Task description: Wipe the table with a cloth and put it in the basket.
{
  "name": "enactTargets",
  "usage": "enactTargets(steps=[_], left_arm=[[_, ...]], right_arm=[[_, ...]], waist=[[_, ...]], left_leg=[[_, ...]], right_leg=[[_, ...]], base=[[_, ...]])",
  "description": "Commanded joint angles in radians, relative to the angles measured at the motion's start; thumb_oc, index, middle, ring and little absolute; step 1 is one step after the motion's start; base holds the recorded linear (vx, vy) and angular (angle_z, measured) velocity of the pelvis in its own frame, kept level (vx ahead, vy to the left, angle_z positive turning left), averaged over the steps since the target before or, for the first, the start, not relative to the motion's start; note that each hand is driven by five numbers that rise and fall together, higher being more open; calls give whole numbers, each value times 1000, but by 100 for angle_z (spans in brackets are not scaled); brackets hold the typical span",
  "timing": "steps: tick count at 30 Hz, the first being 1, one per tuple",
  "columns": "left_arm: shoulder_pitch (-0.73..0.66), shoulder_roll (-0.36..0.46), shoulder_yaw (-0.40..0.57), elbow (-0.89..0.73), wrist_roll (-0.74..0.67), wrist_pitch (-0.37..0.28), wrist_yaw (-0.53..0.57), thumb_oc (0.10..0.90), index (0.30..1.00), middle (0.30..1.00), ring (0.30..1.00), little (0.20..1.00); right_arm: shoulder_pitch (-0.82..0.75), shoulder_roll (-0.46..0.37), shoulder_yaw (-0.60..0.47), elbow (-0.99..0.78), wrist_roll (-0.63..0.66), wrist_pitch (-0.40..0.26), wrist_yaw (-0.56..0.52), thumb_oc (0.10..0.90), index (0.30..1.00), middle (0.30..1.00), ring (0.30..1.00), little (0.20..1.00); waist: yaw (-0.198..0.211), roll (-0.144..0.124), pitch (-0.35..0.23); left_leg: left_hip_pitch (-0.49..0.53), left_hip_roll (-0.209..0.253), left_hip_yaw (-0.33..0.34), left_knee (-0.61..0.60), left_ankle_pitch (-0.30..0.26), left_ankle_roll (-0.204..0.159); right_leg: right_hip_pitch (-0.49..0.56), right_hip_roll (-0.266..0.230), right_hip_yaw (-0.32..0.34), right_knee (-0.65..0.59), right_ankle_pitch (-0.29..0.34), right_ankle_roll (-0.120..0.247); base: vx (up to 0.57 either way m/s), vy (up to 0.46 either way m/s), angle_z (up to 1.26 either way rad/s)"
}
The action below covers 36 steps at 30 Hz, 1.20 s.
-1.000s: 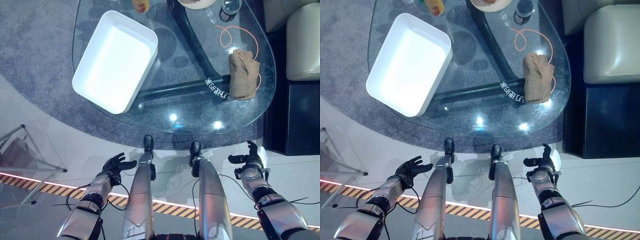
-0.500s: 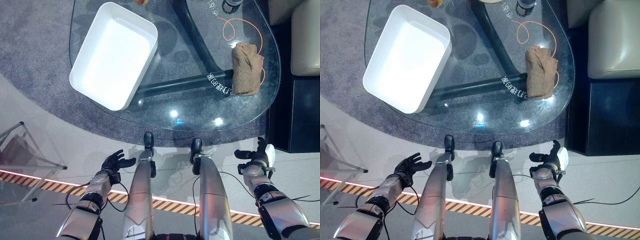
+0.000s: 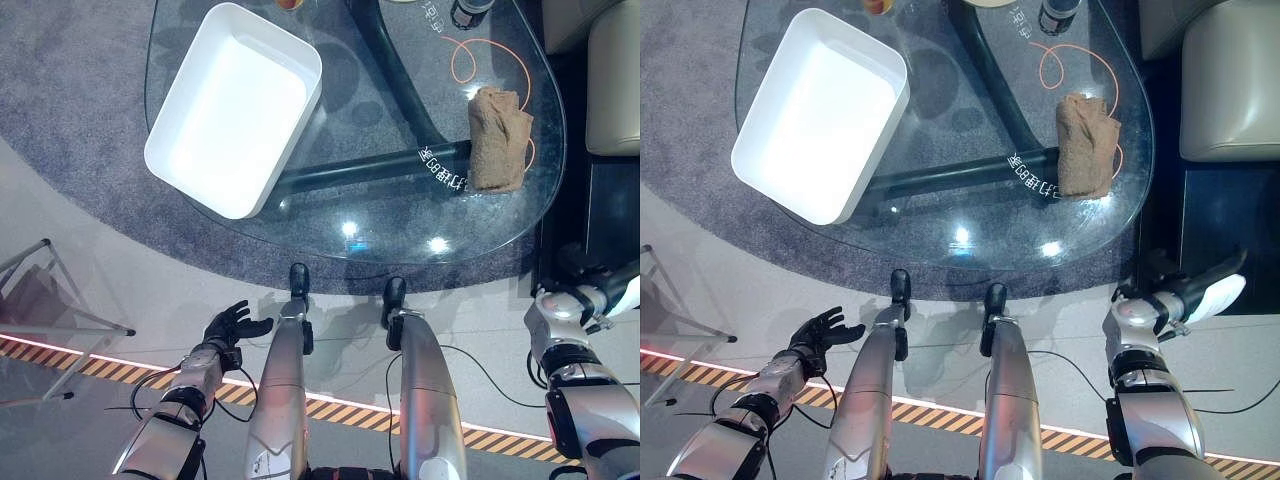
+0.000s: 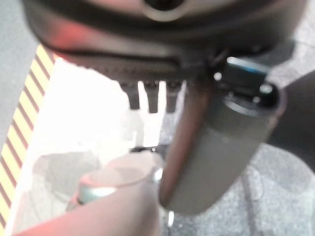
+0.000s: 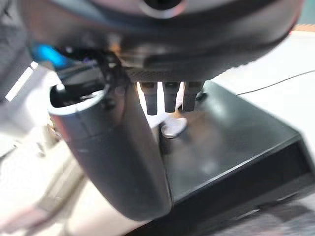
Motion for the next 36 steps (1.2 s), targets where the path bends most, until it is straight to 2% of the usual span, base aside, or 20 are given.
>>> enactTargets(steps=[1, 5, 8, 9, 10, 16, 25, 29, 36], left_arm=[[62, 47, -5, 30, -10, -25, 5, 800, 900, 900, 900, 900], [66, 54, -4, -2, -19, -3, 19, 800, 900, 900, 900, 900], [68, 51, -2, -11, -25, -3, 21, 800, 900, 900, 900, 900], [69, 51, -2, -12, -26, -4, 19, 800, 900, 900, 900, 900], [70, 49, -1, -16, -27, -3, 22, 800, 900, 900, 900, 900], [84, 41, 17, -27, -15, -6, 22, 800, 900, 900, 900, 900], [83, 28, 15, -31, -1, -5, 23, 800, 900, 900, 900, 900], [68, 22, 1, -31, 5, -2, 24, 800, 900, 900, 900, 900], [60, 18, -12, -24, 3, -2, 26, 800, 900, 900, 900, 900]], right_arm=[[15, -125, -18, -91, -62, -141, -132, 800, 900, 900, 900, 900], [5, -128, 16, -269, -139, -157, -174, 800, 900, 900, 900, 900], [0, -125, 52, -433, -259, -113, -198, 800, 900, 900, 900, 900], [0, -124, 54, -441, -273, -117, -198, 800, 900, 900, 900, 900], [-2, -125, 65, -491, -296, -88, -204, 800, 900, 900, 900, 900], [-8, -103, 114, -645, -408, -19, -187, 800, 900, 900, 900, 900], [-30, -84, 200, -653, -456, 61, -97, 800, 900, 900, 900, 900], [-56, -67, 276, -571, -406, 118, -5, 800, 900, 900, 900, 900], [-99, -57, 328, -467, -340, 154, 55, 800, 900, 900, 900, 900]], waist=[[-18, -3, -14], [-24, -4, -14], [-29, -4, -14], [-29, -4, -14], [-31, -4, -14], [-32, -5, -14], [-25, -3, -14], [-16, -2, -14], [-6, 2, -14]], left_leg=[[0, -55, 8, 134, -104, 56], [0, -58, 10, 118, -97, 52], [5, -62, 13, 102, -91, 52], [6, -62, 14, 100, -91, 52], [8, -63, 16, 94, -89, 52], [24, -66, 24, 75, -83, 50], [33, -72, 27, 67, -79, 49], [36, -75, 29, 63, -76, 49], [41, -76, 28, 63, -75, 47]], right_leg=[[43, 13, -27, -121, 115, 34], [44, 12, -30, -138, 120, 36], [47, 13, -30, -152, 120, 38], [48, 13, -30, -154, 120, 38], [50, 13, -31, -159, 120, 39], [68, 14, -35, -178, 117, 38], [77, 13, -41, -186, 116, 36], [81, 11, -48, -193, 118, 33], [86, 10, -54, -189, 115, 30]], base=[[0, 0, 0], [-25, 26, 2], [0, 0, 0], [0, 0, 0], [0, 0, 0], [0, 0, 0], [0, 0, 0], [0, 0, 0], [0, 0, 0]])
